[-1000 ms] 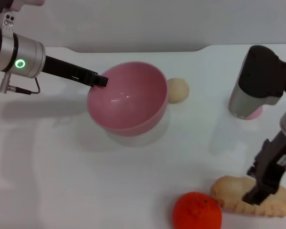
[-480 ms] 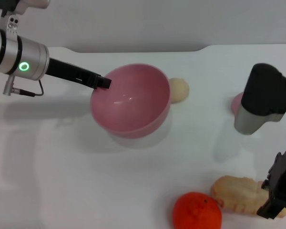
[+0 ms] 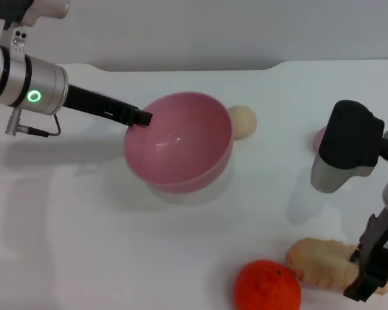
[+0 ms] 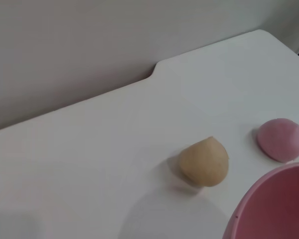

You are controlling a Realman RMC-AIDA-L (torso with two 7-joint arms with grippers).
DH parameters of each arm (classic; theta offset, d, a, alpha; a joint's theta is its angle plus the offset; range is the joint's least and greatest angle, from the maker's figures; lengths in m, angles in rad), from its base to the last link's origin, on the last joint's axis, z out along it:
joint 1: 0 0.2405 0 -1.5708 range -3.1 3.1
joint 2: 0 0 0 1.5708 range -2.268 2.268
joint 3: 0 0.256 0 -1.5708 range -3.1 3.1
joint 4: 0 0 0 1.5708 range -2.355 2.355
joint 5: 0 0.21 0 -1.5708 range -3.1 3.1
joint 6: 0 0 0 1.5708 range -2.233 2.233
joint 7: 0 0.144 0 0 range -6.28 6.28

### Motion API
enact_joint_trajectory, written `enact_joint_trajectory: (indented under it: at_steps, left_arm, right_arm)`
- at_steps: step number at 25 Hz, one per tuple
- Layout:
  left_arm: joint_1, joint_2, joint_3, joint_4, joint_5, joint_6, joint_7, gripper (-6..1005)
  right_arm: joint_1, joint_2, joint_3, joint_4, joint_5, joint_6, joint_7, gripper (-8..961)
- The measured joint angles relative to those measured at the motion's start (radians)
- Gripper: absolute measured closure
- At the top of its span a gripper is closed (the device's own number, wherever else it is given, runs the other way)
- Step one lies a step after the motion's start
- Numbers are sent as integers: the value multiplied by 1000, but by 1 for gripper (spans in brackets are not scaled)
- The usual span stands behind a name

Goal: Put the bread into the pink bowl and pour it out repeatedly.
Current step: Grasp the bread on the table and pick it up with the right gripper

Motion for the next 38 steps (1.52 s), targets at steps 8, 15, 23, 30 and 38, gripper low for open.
enact_joint_trajectory:
  at_steps: [8,15,23,30,38]
  left_arm:
    - [2,-3,2,0,0,12,0,955]
    - [3,-4,3,1,1,13,0,956]
    - [3,-4,3,0,1,12,9,956]
    - [11,-4,3,0,1,12,11,956]
    - [13,-4,2,0,1,7,12,955]
  right_arm:
    - [-4,-2,-12,48,0,68,-1,310]
    - [-4,-3,-30,85,-16,127,-2,311]
    - [-3,-2,-31,80,-28,168,2,352]
    - [-4,-2,-53,81,-31,191,-4,526]
    - [-4,-2,-57,78,-39,198,-5,629]
